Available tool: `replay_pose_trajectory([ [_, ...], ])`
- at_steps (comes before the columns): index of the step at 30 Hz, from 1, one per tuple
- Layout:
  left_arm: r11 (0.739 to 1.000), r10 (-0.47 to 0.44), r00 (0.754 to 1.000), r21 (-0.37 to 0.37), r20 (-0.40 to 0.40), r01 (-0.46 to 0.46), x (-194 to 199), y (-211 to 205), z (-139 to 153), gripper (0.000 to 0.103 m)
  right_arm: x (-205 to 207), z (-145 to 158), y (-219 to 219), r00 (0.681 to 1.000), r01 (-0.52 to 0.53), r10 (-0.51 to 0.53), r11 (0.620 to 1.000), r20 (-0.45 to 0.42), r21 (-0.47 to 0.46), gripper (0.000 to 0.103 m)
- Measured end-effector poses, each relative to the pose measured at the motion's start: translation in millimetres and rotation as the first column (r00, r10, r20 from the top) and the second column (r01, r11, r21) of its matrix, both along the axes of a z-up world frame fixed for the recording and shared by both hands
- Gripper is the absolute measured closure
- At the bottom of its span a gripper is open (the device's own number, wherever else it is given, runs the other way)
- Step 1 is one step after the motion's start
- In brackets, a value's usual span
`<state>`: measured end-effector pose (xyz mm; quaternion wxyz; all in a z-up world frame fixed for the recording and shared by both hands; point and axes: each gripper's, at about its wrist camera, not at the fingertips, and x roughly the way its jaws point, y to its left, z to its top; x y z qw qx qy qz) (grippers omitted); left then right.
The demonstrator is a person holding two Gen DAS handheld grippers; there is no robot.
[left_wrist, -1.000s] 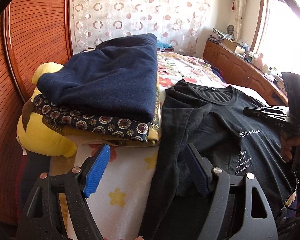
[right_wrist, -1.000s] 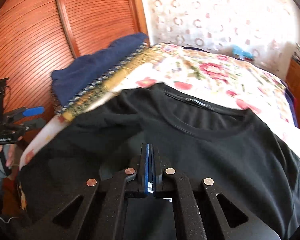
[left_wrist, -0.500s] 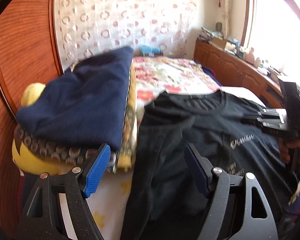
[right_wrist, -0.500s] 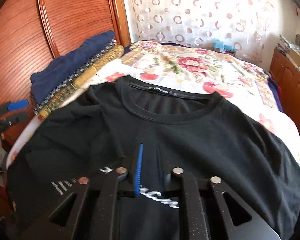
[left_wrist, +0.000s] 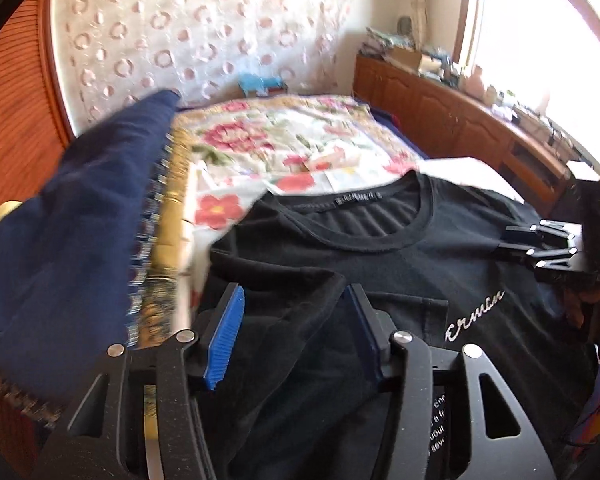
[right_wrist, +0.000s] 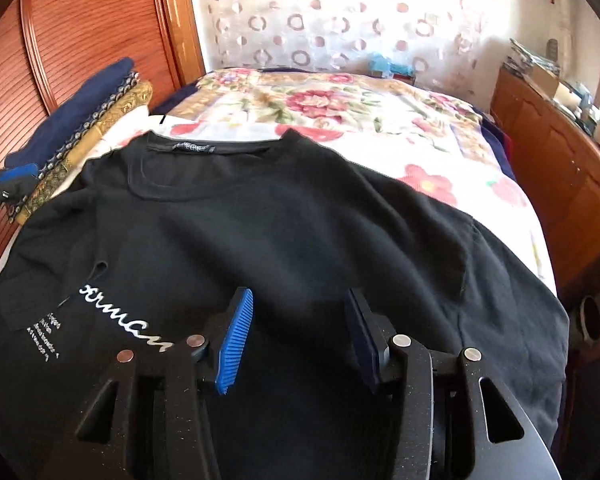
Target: Fold small clothes
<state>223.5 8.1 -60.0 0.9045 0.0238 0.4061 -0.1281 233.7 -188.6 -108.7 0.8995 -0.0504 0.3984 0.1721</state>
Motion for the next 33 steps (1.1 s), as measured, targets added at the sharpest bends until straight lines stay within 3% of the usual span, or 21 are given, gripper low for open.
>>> replay_pose_trajectory([
  [7, 0.996, -0.026, 0.995, 0.084, -0.093, 0.034, 16, -17, -26, 0.052, -6, -1, 8, 1.000, -0.001, 0.001, 1.000, 0.012, 0.023, 0.050],
  [8, 0.994, -0.024, 0.995, 0.099, -0.097, 0.034, 16, -17, -27, 0.056, -7, -1, 6, 1.000, -0.001, 0.001, 1.000, 0.011, 0.031, 0.050],
  [9, 0.993, -0.021, 0.995, 0.112, -0.100, 0.032, 16, -16, -28, 0.071, -4, -2, 3, 1.000, -0.001, 0.001, 0.999, 0.009, 0.041, 0.050],
  [12, 0.992, -0.011, 0.997, 0.122, -0.080, 0.021, 15, -10, -22, 0.097, 0, -5, -4, 1.000, -0.002, 0.001, 0.998, 0.007, 0.057, 0.050],
  [16, 0.991, 0.058, 0.998, 0.117, 0.019, -0.059, 12, 14, 9, 0.099, 2, -6, -6, 1.000, -0.002, 0.002, 0.998, 0.006, 0.061, 0.049],
  [20, 0.978, 0.155, 0.983, 0.124, 0.096, -0.167, 16, 47, 35, 0.100, 1, -6, -6, 1.000, -0.002, 0.002, 0.998, 0.006, 0.060, 0.049],
  [24, 0.972, 0.201, 0.975, 0.105, 0.098, -0.211, 18, 72, 42, 0.100, 3, -6, -8, 1.000, -0.002, 0.002, 0.998, 0.005, 0.063, 0.049],
  [29, 0.974, 0.207, 0.974, 0.078, 0.093, -0.214, 15, 75, 40, 0.099, 3, -6, -8, 1.000, -0.002, 0.002, 0.999, 0.007, 0.054, 0.048],
  [33, 0.976, 0.204, 0.971, 0.056, 0.120, -0.212, 9, 68, 46, 0.084, 2, -4, -6, 1.000, -0.003, 0.003, 0.999, 0.009, 0.045, 0.048],
])
